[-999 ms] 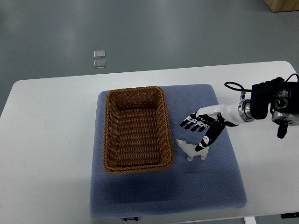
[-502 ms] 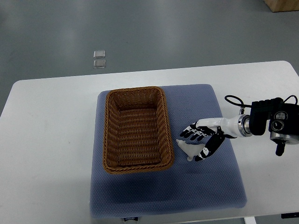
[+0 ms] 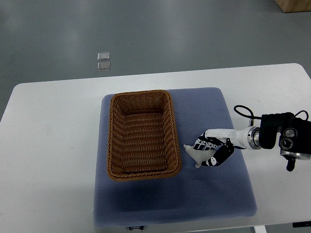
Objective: Place white bear in brown basket with right hand
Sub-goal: 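Close the right hand fingers around the white bear, then lift the bear up off the mat with the right hand, then carry the bear over the wicker basket and lower it inside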
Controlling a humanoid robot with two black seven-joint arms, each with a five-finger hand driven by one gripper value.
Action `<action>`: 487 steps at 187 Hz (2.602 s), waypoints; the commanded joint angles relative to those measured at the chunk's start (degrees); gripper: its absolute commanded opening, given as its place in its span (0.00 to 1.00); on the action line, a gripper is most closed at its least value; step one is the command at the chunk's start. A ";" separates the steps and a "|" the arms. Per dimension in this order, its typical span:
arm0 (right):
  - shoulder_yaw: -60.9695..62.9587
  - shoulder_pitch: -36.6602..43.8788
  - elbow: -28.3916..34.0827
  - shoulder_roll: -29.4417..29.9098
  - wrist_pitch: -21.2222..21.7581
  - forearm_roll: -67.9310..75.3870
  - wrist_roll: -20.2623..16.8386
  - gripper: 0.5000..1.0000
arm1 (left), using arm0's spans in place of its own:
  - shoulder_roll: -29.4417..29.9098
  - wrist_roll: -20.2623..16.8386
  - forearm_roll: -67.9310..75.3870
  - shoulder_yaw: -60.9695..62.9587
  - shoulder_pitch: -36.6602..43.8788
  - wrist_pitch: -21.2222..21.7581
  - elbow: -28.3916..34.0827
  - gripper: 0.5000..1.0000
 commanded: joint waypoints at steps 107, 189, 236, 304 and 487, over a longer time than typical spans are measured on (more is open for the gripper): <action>2.63 23.01 -0.61 -12.99 12.27 -1.85 0.50 0.00 | 0.00 0.00 0.06 0.00 0.00 0.00 -0.09 1.00; 3.24 32.33 -1.93 -13.87 18.33 -1.85 -1.00 0.00 | 0.00 0.00 0.06 0.09 0.00 -0.09 -0.18 1.00; 2.98 32.50 -12.47 5.29 13.50 -1.77 -0.91 0.00 | 0.00 0.00 0.06 0.09 0.00 -0.09 -0.18 1.00; 1.04 27.93 -29.43 30.34 11.30 -2.29 -0.91 0.00 | 0.00 0.00 -0.03 -0.09 0.00 -0.09 -0.09 1.00; 1.40 12.29 -38.84 40.53 4.18 -6.07 -0.20 0.24 | 0.00 0.00 0.06 -0.09 0.00 -0.09 0.00 1.00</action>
